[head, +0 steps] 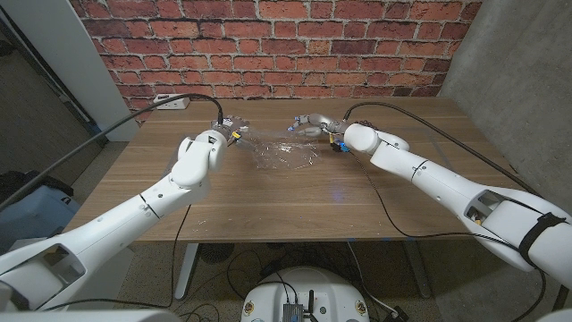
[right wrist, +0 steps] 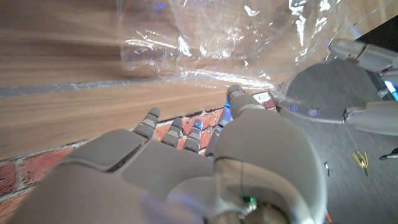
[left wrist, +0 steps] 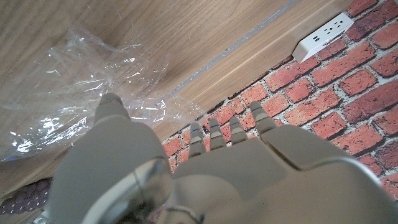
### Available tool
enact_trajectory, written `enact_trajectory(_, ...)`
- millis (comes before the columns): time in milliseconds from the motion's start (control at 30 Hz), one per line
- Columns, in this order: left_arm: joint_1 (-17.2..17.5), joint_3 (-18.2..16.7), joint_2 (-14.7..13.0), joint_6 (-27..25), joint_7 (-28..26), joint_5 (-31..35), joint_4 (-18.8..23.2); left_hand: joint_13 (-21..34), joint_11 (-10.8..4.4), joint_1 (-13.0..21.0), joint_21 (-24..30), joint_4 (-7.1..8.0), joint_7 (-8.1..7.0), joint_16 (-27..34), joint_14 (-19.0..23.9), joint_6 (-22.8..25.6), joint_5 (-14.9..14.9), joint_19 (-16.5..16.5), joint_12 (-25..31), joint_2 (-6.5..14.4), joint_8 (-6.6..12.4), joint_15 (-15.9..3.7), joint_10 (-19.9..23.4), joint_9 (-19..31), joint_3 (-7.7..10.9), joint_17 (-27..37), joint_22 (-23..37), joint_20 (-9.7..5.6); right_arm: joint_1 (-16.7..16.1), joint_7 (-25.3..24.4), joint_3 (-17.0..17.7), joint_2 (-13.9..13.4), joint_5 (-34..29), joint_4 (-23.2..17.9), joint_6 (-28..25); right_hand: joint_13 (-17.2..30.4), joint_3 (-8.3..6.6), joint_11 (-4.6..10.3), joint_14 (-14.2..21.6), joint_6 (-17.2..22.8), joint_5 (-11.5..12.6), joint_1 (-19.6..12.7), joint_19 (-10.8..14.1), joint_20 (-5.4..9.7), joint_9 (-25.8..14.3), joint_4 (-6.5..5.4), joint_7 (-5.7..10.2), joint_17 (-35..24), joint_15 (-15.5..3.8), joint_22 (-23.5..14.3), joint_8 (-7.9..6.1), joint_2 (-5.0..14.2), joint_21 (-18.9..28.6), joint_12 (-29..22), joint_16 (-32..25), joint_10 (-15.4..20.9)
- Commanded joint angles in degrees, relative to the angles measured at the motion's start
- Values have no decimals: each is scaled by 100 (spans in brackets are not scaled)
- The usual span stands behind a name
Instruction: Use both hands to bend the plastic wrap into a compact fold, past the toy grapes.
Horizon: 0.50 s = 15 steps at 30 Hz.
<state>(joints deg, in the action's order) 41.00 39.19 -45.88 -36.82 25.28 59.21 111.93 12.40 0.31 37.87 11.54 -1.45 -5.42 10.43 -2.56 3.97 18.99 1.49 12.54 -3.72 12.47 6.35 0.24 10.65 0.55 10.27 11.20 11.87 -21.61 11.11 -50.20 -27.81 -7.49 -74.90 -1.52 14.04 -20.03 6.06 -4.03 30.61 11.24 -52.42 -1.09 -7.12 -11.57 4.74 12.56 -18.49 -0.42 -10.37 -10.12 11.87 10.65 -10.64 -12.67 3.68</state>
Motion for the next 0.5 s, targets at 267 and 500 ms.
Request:
enact_trajectory(267,-116,192,-94,-103,-108,-89,2,24,-28,-22,19,48,-83,21,-61,-93,30,-44,42,54,-61,-31,-71,16,-10,28,12,20,379,624,-340,244,-219,185,36,-22,0,-83,-135,-937,-84,346,-149,-32,11,-248,13,-80,34,-12,33,-154,72,-64,-83,-215)
enact_trajectory(500,-138,228,-105,-140,-101,-82,-5,23,-42,-22,21,49,-125,15,-88,-102,35,-52,38,62,-74,-44,-90,15,-17,27,12,25,449,497,-419,369,-391,314,250,-30,71,59,-171,-968,-88,544,-200,-34,6,-356,19,-87,34,-13,-24,-176,71,-75,-87,-263)
